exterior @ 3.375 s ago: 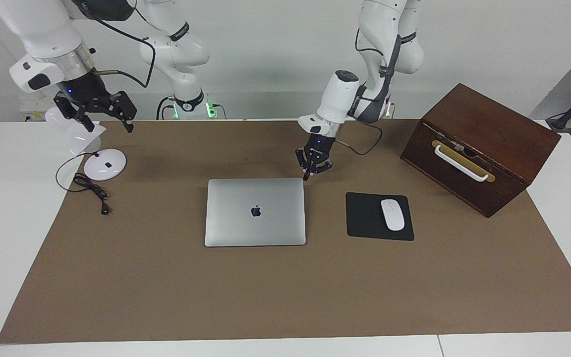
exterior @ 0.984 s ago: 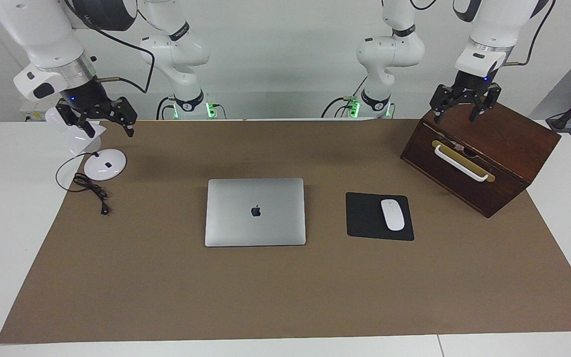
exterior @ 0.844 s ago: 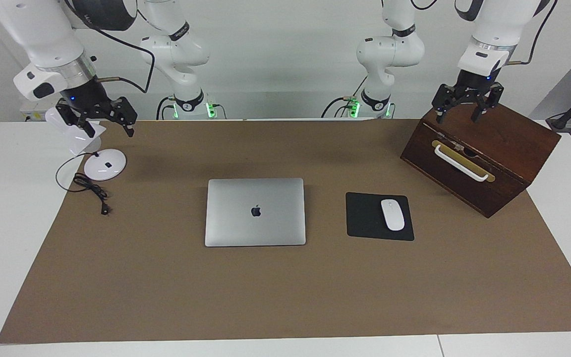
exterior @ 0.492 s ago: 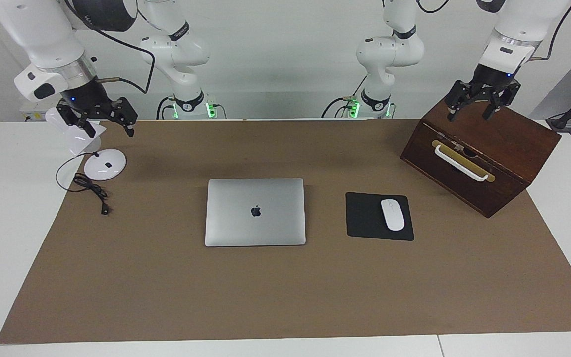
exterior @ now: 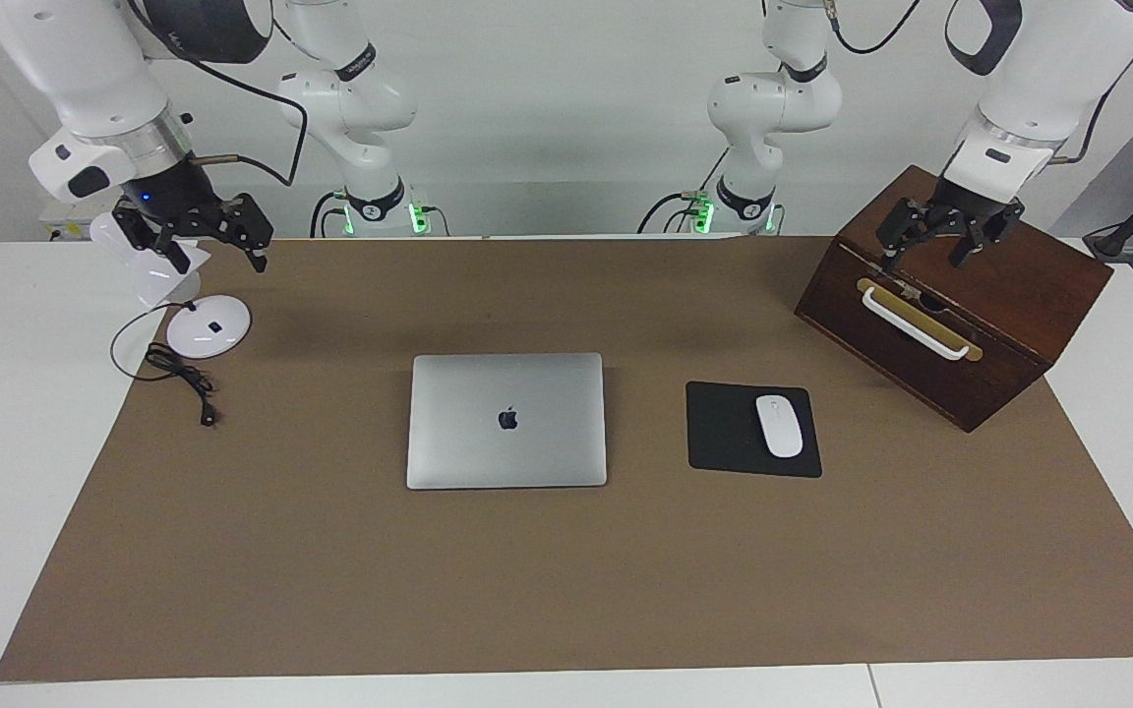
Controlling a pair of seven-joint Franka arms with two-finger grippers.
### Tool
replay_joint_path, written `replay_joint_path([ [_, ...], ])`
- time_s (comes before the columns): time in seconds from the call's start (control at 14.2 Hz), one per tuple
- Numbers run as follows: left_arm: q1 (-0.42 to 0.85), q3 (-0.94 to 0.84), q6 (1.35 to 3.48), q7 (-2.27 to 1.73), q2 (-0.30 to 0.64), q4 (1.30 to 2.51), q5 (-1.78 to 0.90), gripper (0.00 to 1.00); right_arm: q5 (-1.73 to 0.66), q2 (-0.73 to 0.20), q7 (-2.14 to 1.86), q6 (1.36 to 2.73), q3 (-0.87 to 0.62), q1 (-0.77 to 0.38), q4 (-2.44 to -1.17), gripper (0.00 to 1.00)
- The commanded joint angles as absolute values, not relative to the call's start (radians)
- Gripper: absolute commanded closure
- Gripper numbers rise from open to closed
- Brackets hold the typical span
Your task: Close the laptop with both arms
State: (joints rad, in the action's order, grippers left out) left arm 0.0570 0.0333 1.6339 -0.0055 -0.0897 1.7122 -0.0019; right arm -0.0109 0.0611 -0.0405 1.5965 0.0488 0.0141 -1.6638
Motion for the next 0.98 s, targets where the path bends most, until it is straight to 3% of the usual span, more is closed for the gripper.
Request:
replay_joint_path([
  [0.0, 0.04, 0.025, 1.609, -0.014, -0.087, 1.692, -0.017, 0.0, -0.006, 0.091, -0.069, 1.626, 0.041, 0.029, -1.703, 0.0],
  [0.91, 0.043, 0.023, 1.624, -0.005, -0.089, 1.698, -0.011, 0.0, 0.017, 0.092, -0.069, 1.626, 0.048, 0.031, -1.704, 0.0],
])
